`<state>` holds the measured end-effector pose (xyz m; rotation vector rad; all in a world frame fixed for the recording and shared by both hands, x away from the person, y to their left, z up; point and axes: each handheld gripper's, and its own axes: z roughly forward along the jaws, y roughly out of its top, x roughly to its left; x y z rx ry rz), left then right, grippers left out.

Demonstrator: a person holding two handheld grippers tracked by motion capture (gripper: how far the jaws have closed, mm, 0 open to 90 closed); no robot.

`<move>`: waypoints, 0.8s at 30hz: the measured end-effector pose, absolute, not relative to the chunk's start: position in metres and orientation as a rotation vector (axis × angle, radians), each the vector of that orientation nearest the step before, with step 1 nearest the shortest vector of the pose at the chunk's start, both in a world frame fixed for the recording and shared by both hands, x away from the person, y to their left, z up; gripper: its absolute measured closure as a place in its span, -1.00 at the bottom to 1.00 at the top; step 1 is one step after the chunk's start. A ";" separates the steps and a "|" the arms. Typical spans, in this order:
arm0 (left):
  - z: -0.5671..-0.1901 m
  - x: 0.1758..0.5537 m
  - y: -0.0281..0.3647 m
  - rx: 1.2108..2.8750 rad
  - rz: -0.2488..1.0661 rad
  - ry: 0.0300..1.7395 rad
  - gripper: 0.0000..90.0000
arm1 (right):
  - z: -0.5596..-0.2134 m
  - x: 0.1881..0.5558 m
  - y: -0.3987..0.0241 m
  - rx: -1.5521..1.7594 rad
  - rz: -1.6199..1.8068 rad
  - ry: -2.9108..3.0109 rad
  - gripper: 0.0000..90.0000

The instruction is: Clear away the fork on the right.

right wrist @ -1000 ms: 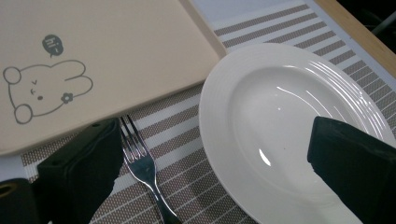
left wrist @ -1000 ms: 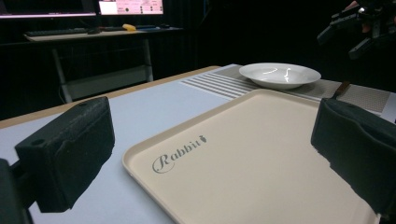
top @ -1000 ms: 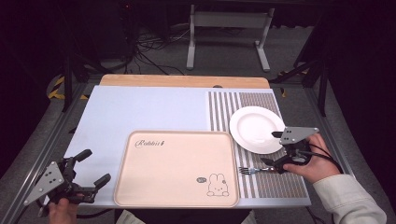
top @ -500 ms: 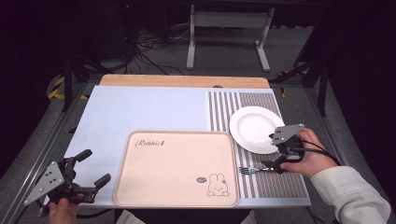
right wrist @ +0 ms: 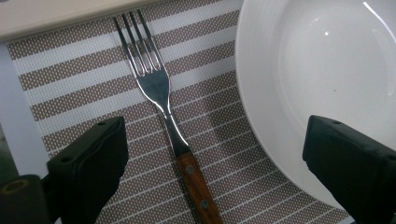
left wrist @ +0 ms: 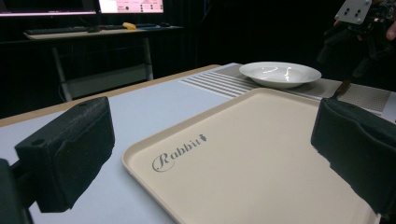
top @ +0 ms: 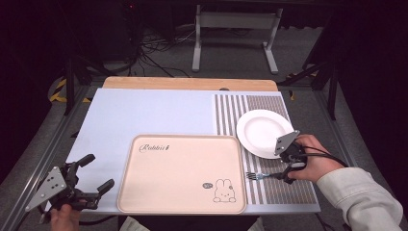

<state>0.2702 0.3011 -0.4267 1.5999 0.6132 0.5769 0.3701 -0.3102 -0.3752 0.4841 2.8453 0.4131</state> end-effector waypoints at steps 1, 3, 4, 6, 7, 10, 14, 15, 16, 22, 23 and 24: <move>-0.427 0.270 0.301 1.600 0.576 0.614 -0.99 | -0.376 0.370 -0.310 0.485 0.405 2.857 -0.83; -0.427 0.270 0.301 1.599 0.576 0.614 -0.99 | -0.377 0.370 -0.310 0.489 0.395 2.867 -0.83; -0.427 0.270 0.301 1.599 0.576 0.614 -0.99 | -0.377 0.370 -0.310 0.489 0.395 2.867 -0.83; -0.427 0.270 0.301 1.601 0.577 0.616 -0.99 | -0.379 0.370 -0.309 0.472 0.367 2.890 -0.82; -0.427 0.270 0.301 1.602 0.578 0.619 -0.99 | -0.381 0.370 -0.309 0.480 0.356 2.895 -0.81; -0.427 0.271 0.301 1.600 0.579 0.620 -0.99 | -0.383 0.370 -0.309 0.485 0.307 2.922 -0.79; -0.427 0.270 0.301 1.594 0.581 0.621 -0.99 | -0.387 0.370 -0.309 0.482 0.279 2.938 -0.77; -0.427 0.270 0.302 1.600 0.579 0.620 -0.99 | -0.387 0.370 -0.308 0.475 0.280 2.942 -0.75; -0.427 0.271 0.302 1.600 0.579 0.620 -0.99 | -0.388 0.370 -0.308 0.474 0.277 2.937 -0.72; -0.427 0.270 0.302 1.600 0.580 0.620 -0.99 | -0.394 0.371 -0.308 0.407 0.248 2.975 -0.44; -0.427 0.270 0.301 1.599 0.580 0.620 -0.99 | -0.395 0.371 -0.307 0.395 0.243 2.980 -0.39; -0.427 0.270 0.301 1.599 0.580 0.620 -0.99 | -0.397 0.371 -0.307 0.375 0.231 2.992 -0.32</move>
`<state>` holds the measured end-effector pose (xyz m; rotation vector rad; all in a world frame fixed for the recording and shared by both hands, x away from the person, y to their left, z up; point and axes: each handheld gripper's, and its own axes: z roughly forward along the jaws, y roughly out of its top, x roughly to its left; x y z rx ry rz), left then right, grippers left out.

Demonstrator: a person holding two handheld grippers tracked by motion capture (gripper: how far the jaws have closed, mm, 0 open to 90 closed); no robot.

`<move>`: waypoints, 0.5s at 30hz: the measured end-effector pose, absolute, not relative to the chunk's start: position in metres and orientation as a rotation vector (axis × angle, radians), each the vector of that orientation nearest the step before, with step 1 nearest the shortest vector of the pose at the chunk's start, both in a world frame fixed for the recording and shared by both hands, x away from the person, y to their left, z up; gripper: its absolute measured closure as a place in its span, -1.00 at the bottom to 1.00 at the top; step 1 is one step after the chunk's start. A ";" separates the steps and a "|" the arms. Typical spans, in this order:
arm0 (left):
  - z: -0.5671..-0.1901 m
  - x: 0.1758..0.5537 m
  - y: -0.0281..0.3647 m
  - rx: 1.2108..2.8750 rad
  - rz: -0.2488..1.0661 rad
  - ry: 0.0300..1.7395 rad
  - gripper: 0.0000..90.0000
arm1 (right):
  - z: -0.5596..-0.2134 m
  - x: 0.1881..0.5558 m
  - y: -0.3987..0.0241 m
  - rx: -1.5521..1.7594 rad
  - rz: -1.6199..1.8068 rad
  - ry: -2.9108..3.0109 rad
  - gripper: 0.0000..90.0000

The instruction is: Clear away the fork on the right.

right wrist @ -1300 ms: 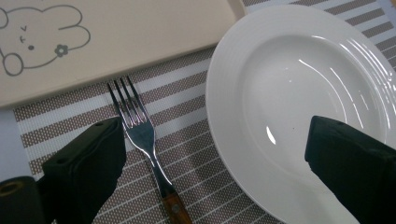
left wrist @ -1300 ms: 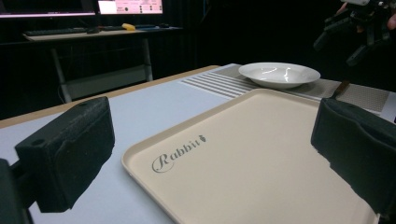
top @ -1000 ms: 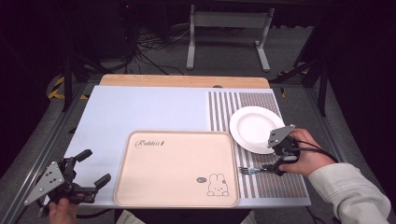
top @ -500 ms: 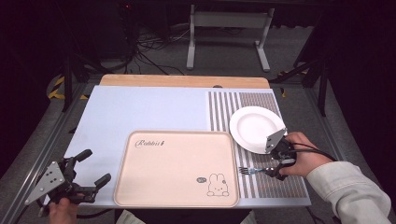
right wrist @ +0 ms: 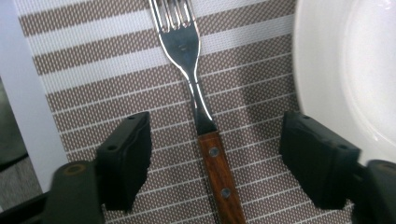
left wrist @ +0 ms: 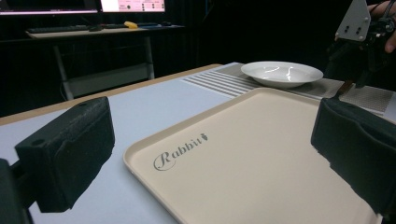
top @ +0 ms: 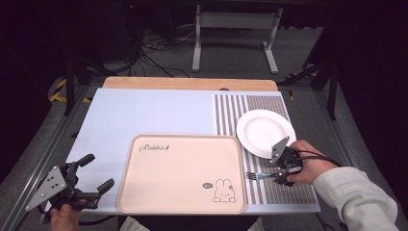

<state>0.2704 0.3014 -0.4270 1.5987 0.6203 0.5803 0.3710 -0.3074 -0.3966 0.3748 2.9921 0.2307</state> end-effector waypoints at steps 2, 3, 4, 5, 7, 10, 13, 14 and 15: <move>-0.427 0.270 0.301 1.599 0.580 0.619 -0.99 | -0.400 0.372 -0.308 0.344 0.202 3.009 -0.19; -0.427 0.270 0.301 1.601 0.579 0.619 -0.99 | -0.401 0.372 -0.308 0.340 0.192 3.017 -0.12; -0.427 0.271 0.301 1.600 0.579 0.619 -0.99 | -0.401 0.372 -0.308 0.340 0.192 3.017 -0.12; -0.427 0.270 0.301 1.600 0.579 0.619 -0.99 | -0.402 0.372 -0.309 0.338 0.179 3.023 -0.06; -0.427 0.271 0.301 1.595 0.580 0.619 -0.99 | -0.404 0.374 -0.310 0.297 0.152 3.037 0.09; -0.427 0.271 0.301 1.601 0.578 0.618 -0.99 | -0.407 0.375 -0.311 0.240 0.124 3.048 0.25; -0.427 0.271 0.301 1.597 0.577 0.619 -0.99 | -0.409 0.376 -0.311 0.216 0.104 3.063 0.35; -0.427 0.271 0.301 1.597 0.577 0.619 -0.99 | -0.409 0.376 -0.311 0.216 0.104 3.063 0.35; -0.427 0.271 0.301 1.599 0.578 0.618 -0.99 | -0.410 0.376 -0.310 0.202 0.098 3.069 0.41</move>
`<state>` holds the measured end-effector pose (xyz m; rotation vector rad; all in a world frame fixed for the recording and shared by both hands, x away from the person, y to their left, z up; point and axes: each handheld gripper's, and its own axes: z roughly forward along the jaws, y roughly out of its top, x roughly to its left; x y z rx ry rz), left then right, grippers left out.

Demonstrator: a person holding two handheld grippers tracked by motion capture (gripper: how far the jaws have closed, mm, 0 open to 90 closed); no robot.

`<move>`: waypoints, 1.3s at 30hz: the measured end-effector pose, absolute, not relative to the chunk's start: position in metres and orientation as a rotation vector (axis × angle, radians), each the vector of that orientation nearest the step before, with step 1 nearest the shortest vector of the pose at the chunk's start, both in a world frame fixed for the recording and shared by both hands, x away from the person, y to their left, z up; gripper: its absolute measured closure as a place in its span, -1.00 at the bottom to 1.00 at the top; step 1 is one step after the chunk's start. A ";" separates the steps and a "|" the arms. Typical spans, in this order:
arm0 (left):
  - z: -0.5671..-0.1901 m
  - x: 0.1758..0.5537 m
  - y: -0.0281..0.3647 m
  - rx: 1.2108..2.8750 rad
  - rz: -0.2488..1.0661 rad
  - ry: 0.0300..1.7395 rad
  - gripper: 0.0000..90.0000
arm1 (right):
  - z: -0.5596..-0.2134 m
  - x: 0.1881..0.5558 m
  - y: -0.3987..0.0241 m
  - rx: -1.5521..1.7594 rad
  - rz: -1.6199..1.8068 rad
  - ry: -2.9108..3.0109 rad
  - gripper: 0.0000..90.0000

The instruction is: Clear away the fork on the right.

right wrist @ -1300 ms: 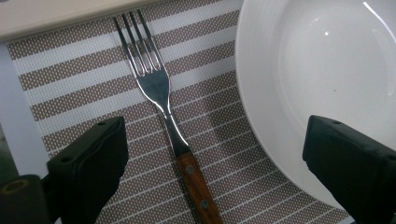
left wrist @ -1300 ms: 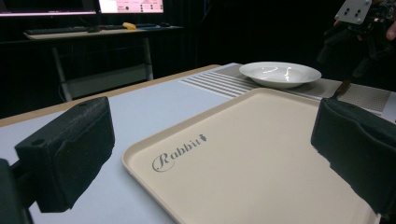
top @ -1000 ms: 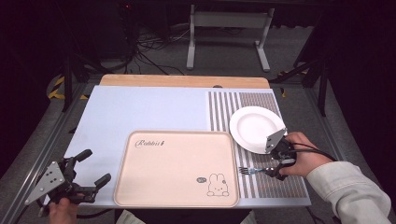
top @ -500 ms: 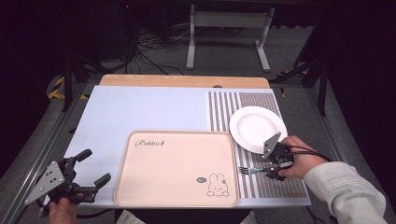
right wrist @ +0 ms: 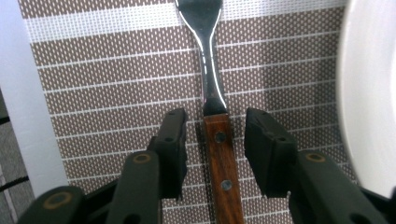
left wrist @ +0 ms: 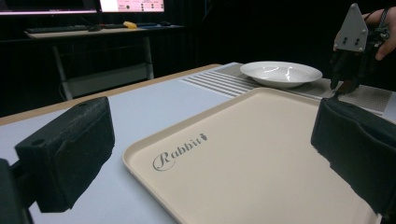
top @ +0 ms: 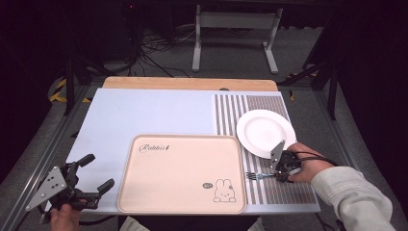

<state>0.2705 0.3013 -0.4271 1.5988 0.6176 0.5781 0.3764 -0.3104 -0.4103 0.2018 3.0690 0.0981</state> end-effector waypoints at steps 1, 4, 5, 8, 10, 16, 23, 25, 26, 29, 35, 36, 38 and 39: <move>-0.427 0.271 0.301 1.595 0.579 0.617 -0.99 | -0.411 0.377 -0.310 0.179 0.089 3.072 0.44; -0.427 0.270 0.301 1.594 0.579 0.617 -0.99 | -0.412 0.379 -0.309 0.176 0.079 3.086 0.53; -0.427 0.270 0.302 1.599 0.576 0.617 -0.99 | -0.412 0.379 -0.308 0.184 0.069 3.094 0.58; -0.427 0.270 0.302 1.593 0.576 0.618 -0.99 | -0.412 0.380 -0.306 0.140 0.053 3.087 0.71; -0.427 0.270 0.302 1.592 0.576 0.617 -0.99 | -0.412 0.380 -0.305 0.121 0.028 3.096 0.72; -0.427 0.270 0.301 1.588 0.576 0.615 -0.99 | -0.413 0.382 -0.306 0.084 0.040 3.109 0.73; -0.427 0.270 0.301 1.587 0.575 0.615 -0.99 | -0.413 0.384 -0.308 0.074 0.061 3.122 0.73; -0.427 0.270 0.301 1.587 0.575 0.615 -0.99 | -0.413 0.383 -0.307 0.077 0.050 3.124 0.73; -0.427 0.270 0.302 1.590 0.574 0.614 -0.99 | -0.413 0.383 -0.307 0.077 0.050 3.125 0.73; -0.427 0.270 0.301 1.591 0.573 0.615 -0.99 | -0.413 0.383 -0.307 0.080 0.047 3.124 0.74; -0.427 0.270 0.301 1.590 0.572 0.612 -0.99 | -0.413 0.384 -0.307 0.068 0.053 3.128 0.74; -0.427 0.270 0.301 1.588 0.573 0.613 -0.99 | -0.413 0.384 -0.307 0.064 0.055 3.127 0.74; -0.427 0.270 0.301 1.586 0.574 0.613 -0.99 | -0.413 0.384 -0.307 0.062 0.055 3.126 0.74; -0.427 0.270 0.301 1.586 0.574 0.613 -0.99 | -0.413 0.384 -0.307 0.062 0.056 3.126 0.74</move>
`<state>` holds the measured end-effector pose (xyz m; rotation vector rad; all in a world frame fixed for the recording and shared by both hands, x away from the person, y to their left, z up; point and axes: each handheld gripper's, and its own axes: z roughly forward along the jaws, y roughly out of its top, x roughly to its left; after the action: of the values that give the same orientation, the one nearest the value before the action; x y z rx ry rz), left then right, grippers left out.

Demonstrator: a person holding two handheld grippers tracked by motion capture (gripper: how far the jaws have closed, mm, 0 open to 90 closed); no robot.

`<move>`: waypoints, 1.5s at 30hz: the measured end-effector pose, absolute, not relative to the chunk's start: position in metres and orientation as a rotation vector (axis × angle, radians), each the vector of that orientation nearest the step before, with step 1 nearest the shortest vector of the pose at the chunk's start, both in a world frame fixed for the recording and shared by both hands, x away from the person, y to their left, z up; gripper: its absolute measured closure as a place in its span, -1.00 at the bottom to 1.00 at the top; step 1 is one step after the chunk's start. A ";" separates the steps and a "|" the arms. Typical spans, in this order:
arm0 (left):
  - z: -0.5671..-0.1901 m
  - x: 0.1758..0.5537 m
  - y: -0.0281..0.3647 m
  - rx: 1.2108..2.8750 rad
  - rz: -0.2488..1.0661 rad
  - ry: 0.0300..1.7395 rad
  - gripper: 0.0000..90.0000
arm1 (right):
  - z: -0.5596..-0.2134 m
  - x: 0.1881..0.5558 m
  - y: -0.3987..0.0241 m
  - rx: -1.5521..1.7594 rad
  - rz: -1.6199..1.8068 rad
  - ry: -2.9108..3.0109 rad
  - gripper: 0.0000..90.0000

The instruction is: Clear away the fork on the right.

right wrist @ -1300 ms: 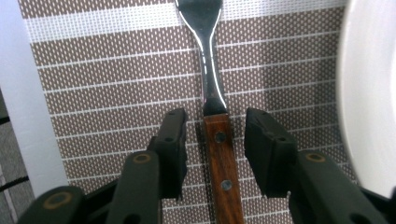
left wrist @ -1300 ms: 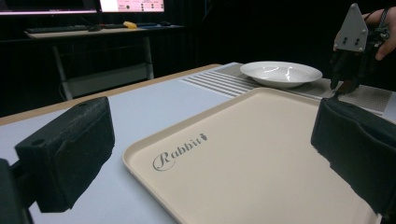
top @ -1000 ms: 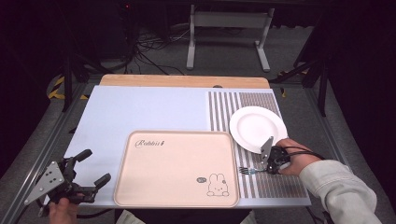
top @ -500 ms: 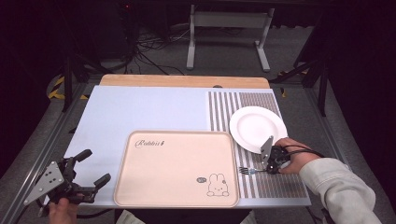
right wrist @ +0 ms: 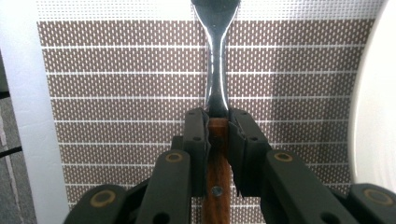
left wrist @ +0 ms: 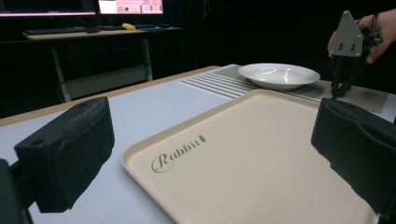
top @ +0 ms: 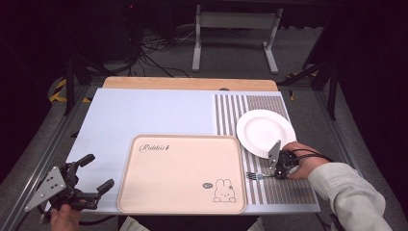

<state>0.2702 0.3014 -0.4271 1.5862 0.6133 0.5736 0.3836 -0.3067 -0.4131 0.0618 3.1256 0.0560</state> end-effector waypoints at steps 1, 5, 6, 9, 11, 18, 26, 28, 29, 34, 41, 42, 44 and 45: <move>-0.427 0.270 0.302 1.589 0.572 0.613 -0.99 | -0.413 0.384 -0.307 0.062 0.056 3.126 0.74; -0.427 0.270 0.302 1.589 0.573 0.613 -0.99 | -0.412 0.383 -0.308 0.059 0.069 3.120 0.75; -0.427 0.270 0.302 1.591 0.573 0.612 -0.99 | -0.412 0.384 -0.309 0.052 0.075 3.108 0.75; -0.427 0.270 0.302 1.589 0.572 0.615 -0.99 | -0.406 0.384 -0.312 0.061 0.103 3.094 0.75; -0.427 0.271 0.302 1.591 0.570 0.616 -0.99 | -0.400 0.384 -0.313 0.073 0.136 3.082 0.75; -0.427 0.270 0.301 1.589 0.573 0.616 -0.99 | -0.378 0.381 -0.314 0.105 0.204 3.050 0.75; -0.427 0.270 0.301 1.594 0.572 0.614 -0.99 | -0.359 0.377 -0.304 0.081 0.236 3.023 0.75; -0.427 0.270 0.301 1.594 0.572 0.615 -0.99 | -0.355 0.377 -0.301 0.088 0.242 3.014 0.75; -0.427 0.270 0.302 1.600 0.572 0.613 -0.99 | -0.353 0.377 -0.300 0.083 0.248 3.017 0.75; -0.427 0.270 0.301 1.596 0.571 0.612 -0.99 | -0.344 0.375 -0.285 0.083 0.262 3.009 0.75; -0.427 0.271 0.301 1.596 0.572 0.610 -0.99 | -0.337 0.377 -0.258 0.020 0.291 2.998 0.75; -0.427 0.271 0.301 1.596 0.571 0.610 -0.99 | -0.337 0.377 -0.254 0.014 0.292 2.993 0.75; -0.427 0.271 0.301 1.596 0.573 0.608 -0.99 | -0.335 0.378 -0.246 -0.001 0.297 3.000 0.75; -0.427 0.270 0.301 1.594 0.571 0.608 -0.99 | -0.335 0.378 -0.242 -0.004 0.299 2.997 0.75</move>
<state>0.2704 0.3012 -0.4268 1.5939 0.6084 0.5710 0.3777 -0.2423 -0.3345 -0.0040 2.9965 0.2992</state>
